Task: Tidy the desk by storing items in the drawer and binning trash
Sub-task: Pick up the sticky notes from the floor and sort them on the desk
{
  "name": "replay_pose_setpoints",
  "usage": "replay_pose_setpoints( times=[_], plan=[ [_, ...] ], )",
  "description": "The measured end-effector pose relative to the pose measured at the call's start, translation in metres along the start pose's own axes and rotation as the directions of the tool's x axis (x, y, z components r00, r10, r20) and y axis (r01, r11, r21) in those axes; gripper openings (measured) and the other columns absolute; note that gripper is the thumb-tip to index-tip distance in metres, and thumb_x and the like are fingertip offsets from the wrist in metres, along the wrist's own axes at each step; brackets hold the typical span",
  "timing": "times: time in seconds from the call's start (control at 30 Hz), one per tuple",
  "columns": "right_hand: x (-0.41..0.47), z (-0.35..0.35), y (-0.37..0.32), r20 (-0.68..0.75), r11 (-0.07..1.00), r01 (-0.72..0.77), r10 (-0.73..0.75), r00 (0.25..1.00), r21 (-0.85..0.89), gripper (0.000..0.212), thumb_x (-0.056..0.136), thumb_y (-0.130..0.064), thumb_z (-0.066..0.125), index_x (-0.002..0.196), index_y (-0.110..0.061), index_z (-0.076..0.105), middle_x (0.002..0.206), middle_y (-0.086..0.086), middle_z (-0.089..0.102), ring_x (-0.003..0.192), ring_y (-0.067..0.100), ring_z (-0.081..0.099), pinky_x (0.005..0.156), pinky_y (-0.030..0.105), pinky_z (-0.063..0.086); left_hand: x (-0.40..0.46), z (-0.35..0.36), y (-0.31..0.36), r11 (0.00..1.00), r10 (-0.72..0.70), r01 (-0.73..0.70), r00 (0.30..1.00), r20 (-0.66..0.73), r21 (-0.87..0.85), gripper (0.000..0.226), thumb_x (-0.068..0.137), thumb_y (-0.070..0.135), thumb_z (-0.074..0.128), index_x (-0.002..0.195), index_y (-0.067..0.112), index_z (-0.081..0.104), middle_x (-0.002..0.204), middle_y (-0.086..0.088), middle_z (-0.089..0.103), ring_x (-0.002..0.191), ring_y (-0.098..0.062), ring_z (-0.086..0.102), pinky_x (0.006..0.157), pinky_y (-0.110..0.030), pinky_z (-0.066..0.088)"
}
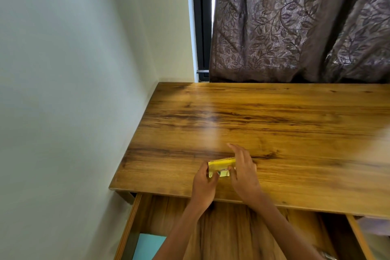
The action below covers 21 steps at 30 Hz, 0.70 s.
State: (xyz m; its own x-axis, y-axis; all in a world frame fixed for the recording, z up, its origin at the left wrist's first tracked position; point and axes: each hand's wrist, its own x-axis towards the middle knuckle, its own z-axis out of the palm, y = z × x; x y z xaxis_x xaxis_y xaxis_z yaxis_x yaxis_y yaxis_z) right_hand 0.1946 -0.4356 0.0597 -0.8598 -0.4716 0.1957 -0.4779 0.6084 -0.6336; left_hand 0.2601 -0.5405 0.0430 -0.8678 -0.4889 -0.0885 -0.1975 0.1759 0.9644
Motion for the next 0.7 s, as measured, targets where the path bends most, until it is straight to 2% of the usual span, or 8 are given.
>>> replay_pose_setpoints(
  times=[0.07, 0.1, 0.2, 0.3, 0.37, 0.43, 0.5, 0.7],
  plan=[
    [-0.005, 0.005, 0.002, 0.011, 0.962, 0.117, -0.118, 0.993, -0.249, 0.078, 0.077, 0.001, 0.061, 0.142, -0.027, 0.028, 0.146, 0.001, 0.038, 0.132, 0.021, 0.035, 0.101, 0.042, 0.036, 0.001, 0.000, -0.002, 1.000, 0.013, -0.014, 1.000, 0.007, 0.023, 0.024, 0.093, 0.011, 0.055, 0.097, 0.035, 0.051, 0.098, 0.014, 0.061, 0.089, 0.004, 0.057, 0.071, -0.006, 0.044],
    [-0.008, 0.009, 0.004, 0.059, 0.930, 0.134, -0.121, 0.991, -0.342, 0.086, 0.071, 0.001, 0.065, 0.141, -0.029, 0.026, 0.146, 0.000, 0.040, 0.133, 0.022, 0.035, 0.101, 0.045, 0.037, 0.002, 0.001, -0.002, 0.999, 0.021, -0.021, 1.000, 0.007, 0.036, 0.025, 0.093, 0.011, 0.055, 0.099, 0.034, 0.051, 0.098, 0.014, 0.061, 0.091, 0.003, 0.057, 0.072, -0.006, 0.044],
    [-0.011, 0.012, 0.005, 0.155, 0.903, 0.128, -0.069, 0.986, -0.409, 0.087, 0.077, -0.003, 0.060, 0.145, -0.033, 0.014, 0.154, -0.005, 0.026, 0.142, 0.023, 0.022, 0.109, 0.049, 0.024, 0.003, 0.001, -0.005, 0.997, 0.043, -0.042, 0.999, -0.002, 0.063, 0.024, 0.093, 0.011, 0.055, 0.108, 0.031, 0.051, 0.101, 0.016, 0.060, 0.094, 0.004, 0.056, 0.076, -0.007, 0.043],
    [-0.007, 0.009, 0.000, 0.184, 0.963, 0.084, -0.036, 0.982, -0.257, 0.074, 0.091, -0.009, 0.045, 0.148, -0.035, 0.007, 0.157, -0.008, 0.006, 0.144, 0.019, 0.006, 0.115, 0.044, 0.013, 0.003, 0.000, -0.007, 0.996, 0.047, -0.047, 0.999, 0.000, 0.070, 0.021, 0.095, 0.012, 0.052, 0.110, 0.026, 0.052, 0.099, 0.016, 0.060, 0.091, 0.006, 0.056, 0.073, -0.004, 0.042],
    [-0.006, 0.007, -0.003, 0.174, 0.999, -0.022, 0.031, 0.984, -0.049, 0.069, 0.095, -0.010, 0.043, 0.149, -0.032, 0.005, 0.157, -0.006, 0.005, 0.143, 0.014, 0.008, 0.114, 0.034, 0.015, 0.004, -0.001, -0.008, 0.997, 0.044, -0.045, 0.999, 0.009, 0.066, 0.019, 0.096, 0.011, 0.050, 0.107, 0.026, 0.052, 0.098, 0.013, 0.061, 0.090, 0.004, 0.056, 0.072, -0.004, 0.042],
    [-0.006, 0.005, -0.002, 0.171, 0.986, -0.118, 0.097, 0.981, 0.121, 0.064, 0.097, -0.009, 0.042, 0.149, -0.027, 0.010, 0.154, -0.004, 0.017, 0.140, 0.014, 0.020, 0.105, 0.021, 0.022, 0.004, 0.000, -0.009, 0.995, 0.043, -0.044, 0.999, 0.014, 0.084, 0.019, 0.097, 0.012, 0.047, 0.107, 0.028, 0.050, 0.099, 0.009, 0.061, 0.092, 0.001, 0.057, 0.072, -0.006, 0.043],
    [-0.006, 0.006, 0.000, 0.172, 0.970, -0.165, 0.135, 0.976, 0.179, 0.058, 0.098, -0.009, 0.040, 0.149, -0.023, 0.014, 0.152, -0.003, 0.026, 0.135, 0.015, 0.032, 0.096, 0.016, 0.027, 0.004, 0.003, -0.011, 0.992, 0.047, -0.048, 0.999, 0.016, 0.119, 0.020, 0.099, 0.013, 0.043, 0.111, 0.028, 0.047, 0.102, 0.006, 0.060, 0.093, -0.002, 0.057, 0.073, -0.010, 0.044],
    [-0.010, 0.016, -0.003, 0.027, 0.953, -0.218, 0.217, 0.976, 0.211, 0.046, 0.096, -0.005, 0.043, 0.139, -0.019, 0.034, 0.127, 0.004, 0.054, 0.100, 0.016, 0.057, 0.076, 0.027, 0.050, 0.002, 0.008, -0.012, 0.985, 0.063, -0.061, 0.998, -0.010, 0.162, 0.020, 0.101, 0.010, 0.035, 0.113, 0.025, 0.042, 0.104, 0.000, 0.057, 0.092, -0.007, 0.056, 0.072, -0.013, 0.045]
  ],
)
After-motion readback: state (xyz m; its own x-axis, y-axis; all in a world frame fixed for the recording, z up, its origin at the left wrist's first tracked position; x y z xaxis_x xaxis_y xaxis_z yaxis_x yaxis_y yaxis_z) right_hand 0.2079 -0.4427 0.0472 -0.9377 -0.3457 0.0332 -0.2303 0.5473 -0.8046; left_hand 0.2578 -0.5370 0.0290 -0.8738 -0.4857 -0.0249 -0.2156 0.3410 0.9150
